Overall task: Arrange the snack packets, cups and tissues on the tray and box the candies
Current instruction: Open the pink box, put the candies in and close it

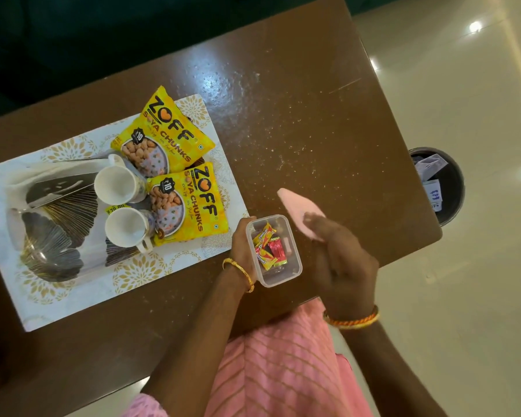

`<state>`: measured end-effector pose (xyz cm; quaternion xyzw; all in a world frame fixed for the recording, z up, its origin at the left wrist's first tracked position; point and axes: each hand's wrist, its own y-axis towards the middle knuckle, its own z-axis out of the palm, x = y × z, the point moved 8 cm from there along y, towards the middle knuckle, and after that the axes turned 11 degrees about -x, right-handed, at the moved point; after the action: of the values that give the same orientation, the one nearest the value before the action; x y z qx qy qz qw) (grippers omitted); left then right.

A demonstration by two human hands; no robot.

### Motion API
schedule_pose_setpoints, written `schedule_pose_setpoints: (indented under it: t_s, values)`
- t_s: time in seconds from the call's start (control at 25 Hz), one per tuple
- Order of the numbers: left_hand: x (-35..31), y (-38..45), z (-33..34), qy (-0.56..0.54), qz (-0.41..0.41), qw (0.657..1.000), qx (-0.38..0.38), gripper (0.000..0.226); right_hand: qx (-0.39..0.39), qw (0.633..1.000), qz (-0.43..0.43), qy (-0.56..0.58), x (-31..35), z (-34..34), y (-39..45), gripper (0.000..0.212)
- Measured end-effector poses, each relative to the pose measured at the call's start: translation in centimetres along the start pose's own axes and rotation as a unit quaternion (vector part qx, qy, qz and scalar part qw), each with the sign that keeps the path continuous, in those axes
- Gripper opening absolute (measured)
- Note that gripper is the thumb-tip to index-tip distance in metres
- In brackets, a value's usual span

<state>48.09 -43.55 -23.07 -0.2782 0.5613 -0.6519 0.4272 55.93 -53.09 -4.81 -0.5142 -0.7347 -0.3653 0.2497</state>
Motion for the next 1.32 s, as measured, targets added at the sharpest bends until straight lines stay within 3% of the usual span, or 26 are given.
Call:
schedule_pose_setpoints:
  t_s: [0.16,0.36,0.72,1.12,1.32]
  values:
    - [0.1,0.0,0.8,0.004,0.008,1.000,0.016,0.046,0.077,0.985,-0.151,-0.036,1.0,2.1,-5.1,0.029]
    - [0.9,-1.3,2.0,-0.007,-0.058,0.992,0.112,0.071,0.102,0.974,-0.201,-0.026,-0.3,2.6,-5.8,0.039]
    - [0.5,0.0,0.3,0.020,0.002,0.998,0.052,0.051,0.214,0.958,-0.191,0.007,-1.5,4.0,-7.2,0.060]
    - [1.0,1.1,-1.3,0.015,0.028,0.999,0.019,0.040,0.237,0.959,-0.153,-0.007,-1.2,3.8,-7.2,0.039]
    - [0.8,0.9,-0.9,0.049,0.043,0.998,0.016,0.046,0.265,0.957,-0.115,-0.005,-1.1,3.6,-7.2,0.062]
